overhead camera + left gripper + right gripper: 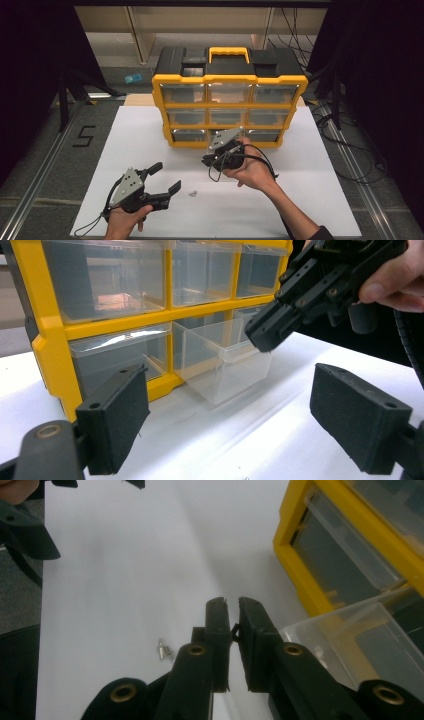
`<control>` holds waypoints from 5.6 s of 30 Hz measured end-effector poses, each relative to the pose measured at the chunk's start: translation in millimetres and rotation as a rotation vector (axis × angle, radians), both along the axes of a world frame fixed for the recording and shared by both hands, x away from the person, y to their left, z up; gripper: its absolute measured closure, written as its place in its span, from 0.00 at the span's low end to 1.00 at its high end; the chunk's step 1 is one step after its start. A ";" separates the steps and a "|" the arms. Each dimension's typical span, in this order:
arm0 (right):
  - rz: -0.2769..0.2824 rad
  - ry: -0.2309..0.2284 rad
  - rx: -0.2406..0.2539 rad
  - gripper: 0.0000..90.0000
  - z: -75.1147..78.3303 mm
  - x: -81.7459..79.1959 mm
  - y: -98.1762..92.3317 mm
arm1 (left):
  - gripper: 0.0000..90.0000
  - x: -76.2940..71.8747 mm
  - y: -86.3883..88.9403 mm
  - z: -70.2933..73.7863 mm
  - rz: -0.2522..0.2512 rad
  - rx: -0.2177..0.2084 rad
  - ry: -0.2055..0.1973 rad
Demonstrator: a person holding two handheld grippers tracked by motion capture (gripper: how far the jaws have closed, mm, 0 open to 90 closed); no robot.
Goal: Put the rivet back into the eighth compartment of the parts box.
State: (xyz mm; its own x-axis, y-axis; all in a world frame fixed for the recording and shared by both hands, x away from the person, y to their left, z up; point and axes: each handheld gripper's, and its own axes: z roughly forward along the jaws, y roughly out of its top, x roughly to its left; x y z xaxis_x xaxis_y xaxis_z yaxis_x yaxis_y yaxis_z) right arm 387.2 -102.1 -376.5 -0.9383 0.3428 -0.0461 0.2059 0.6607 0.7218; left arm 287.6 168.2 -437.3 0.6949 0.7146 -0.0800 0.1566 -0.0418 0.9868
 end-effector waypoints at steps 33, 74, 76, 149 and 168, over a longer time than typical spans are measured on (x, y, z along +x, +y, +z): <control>-0.144 -0.077 0.051 0.93 12.2 26.5 -36.8 | 0.18 -0.5 0.2 0.4 0.003 -0.001 0.004; -0.099 -0.102 0.095 0.37 17.0 5.9 -11.5 | 0.18 -0.4 0.9 1.2 0.000 -0.005 -0.006; -0.075 -0.100 0.085 0.36 16.6 2.7 -7.7 | 0.18 -0.7 0.7 1.2 0.000 -0.007 -0.004; 0.162 0.110 -0.298 0.76 -88.3 -1.7 61.1 | 0.18 0.4 2.4 1.8 0.000 -0.020 -0.016; 0.181 0.155 -0.325 0.91 -93.8 -0.3 62.3 | 0.18 0.1 3.0 2.2 0.007 -0.011 -0.015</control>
State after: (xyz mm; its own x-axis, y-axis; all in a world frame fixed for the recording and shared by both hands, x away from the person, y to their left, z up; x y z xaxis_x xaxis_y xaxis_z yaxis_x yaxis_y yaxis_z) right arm 386.9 -39.8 -470.3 -0.9866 0.1617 0.0216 0.1547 0.8853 0.4385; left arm 287.7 171.2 -435.1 0.6914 0.7183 -0.0774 0.1419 -0.0300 0.9894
